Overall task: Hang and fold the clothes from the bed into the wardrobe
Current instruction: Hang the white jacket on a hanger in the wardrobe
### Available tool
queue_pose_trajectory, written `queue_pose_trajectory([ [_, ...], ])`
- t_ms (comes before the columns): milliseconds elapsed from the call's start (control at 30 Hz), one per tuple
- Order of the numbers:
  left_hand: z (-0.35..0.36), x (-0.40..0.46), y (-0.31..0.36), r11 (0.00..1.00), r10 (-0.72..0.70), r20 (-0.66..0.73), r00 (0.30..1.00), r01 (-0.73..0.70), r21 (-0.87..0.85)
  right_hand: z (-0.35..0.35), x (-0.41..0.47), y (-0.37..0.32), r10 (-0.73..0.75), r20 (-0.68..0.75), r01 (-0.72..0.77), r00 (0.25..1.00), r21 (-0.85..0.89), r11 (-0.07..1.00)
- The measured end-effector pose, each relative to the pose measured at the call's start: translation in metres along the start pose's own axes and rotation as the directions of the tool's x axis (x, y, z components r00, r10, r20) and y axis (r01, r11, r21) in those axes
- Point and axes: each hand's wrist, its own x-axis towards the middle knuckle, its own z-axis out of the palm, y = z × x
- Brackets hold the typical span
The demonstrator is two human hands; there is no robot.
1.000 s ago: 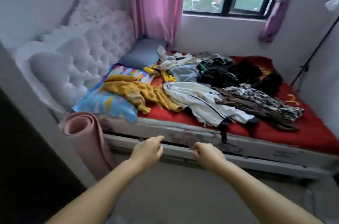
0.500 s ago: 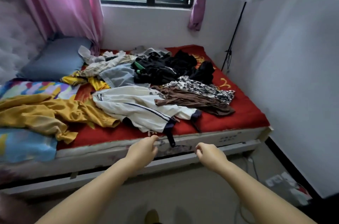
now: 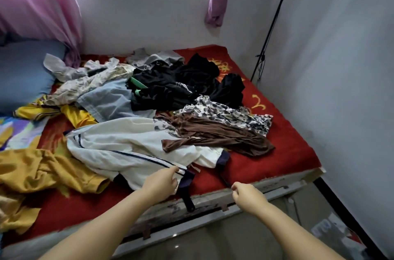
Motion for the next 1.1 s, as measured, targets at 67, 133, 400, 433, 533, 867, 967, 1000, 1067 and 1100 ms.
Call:
queue_pose_trajectory([
  [67,0.001,0.021,-0.011,0.999,-0.033,0.017,0.999,0.033,-0.015,-0.006,0.032,-0.010,-0.029,0.024,0.030,0.999,-0.012,0.999],
  [133,-0.001,0.043,-0.027,0.996,-0.081,0.027,0.996,0.082,-0.021,-0.013,0.070,-0.021,-0.062,0.056,0.063,0.997,-0.033,0.997],
  [400,-0.031,0.121,-0.090,0.930,-0.333,-0.032,0.942,0.323,-0.174,-0.055,0.222,-0.102,-0.284,0.156,0.309,0.946,-0.164,0.937],
  [433,-0.031,0.127,-0.103,0.915,-0.363,-0.039,0.931,0.349,-0.203,-0.054,0.239,-0.120,-0.305,0.184,0.336,0.934,-0.171,0.926],
  [533,-0.028,0.137,-0.138,0.867,-0.443,-0.032,0.896,0.419,-0.268,-0.043,0.274,-0.171,-0.386,0.247,0.436,0.889,-0.196,0.878],
  [867,0.004,0.194,-0.320,0.396,-0.831,0.058,0.554,0.661,-0.637,0.067,0.370,-0.349,-0.490,0.284,0.538,0.824,-0.123,0.834],
  [967,0.016,0.214,-0.365,0.101,-0.915,0.160,0.371,0.594,-0.798,0.099,0.395,-0.383,-0.515,0.221,0.544,0.828,-0.097,0.833],
  [1000,0.021,0.221,-0.380,0.022,-0.924,0.198,0.327,0.561,-0.827,0.111,0.404,-0.391,-0.501,0.224,0.533,0.836,-0.111,0.839],
  [1067,0.029,0.228,-0.401,-0.088,-0.920,0.270,0.284,0.523,-0.848,0.131,0.418,-0.396,-0.435,0.283,0.490,0.855,-0.164,0.856],
  [1100,0.034,0.229,-0.410,-0.129,-0.918,0.298,0.263,0.512,-0.849,0.141,0.421,-0.396,-0.405,0.332,0.483,0.852,-0.200,0.852],
])
